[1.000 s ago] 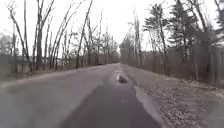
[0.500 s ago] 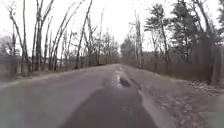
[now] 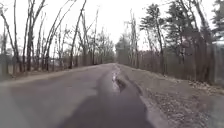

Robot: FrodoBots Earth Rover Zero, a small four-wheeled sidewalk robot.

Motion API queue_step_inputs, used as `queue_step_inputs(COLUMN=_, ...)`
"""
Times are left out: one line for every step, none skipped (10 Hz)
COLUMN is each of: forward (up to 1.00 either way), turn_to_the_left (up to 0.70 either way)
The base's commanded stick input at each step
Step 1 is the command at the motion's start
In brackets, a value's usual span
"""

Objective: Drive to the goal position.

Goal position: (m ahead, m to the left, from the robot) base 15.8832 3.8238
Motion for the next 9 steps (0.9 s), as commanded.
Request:
queue_step_inputs(forward=0.85, turn_to_the_left=0.0)
queue_step_inputs(forward=0.85, turn_to_the_left=0.0)
queue_step_inputs(forward=0.85, turn_to_the_left=0.0)
queue_step_inputs(forward=0.85, turn_to_the_left=0.0)
queue_step_inputs(forward=0.85, turn_to_the_left=0.0)
queue_step_inputs(forward=0.85, turn_to_the_left=0.0)
queue_step_inputs(forward=0.85, turn_to_the_left=-0.05)
queue_step_inputs(forward=0.85, turn_to_the_left=-0.13)
queue_step_inputs(forward=0.85, turn_to_the_left=-0.21)
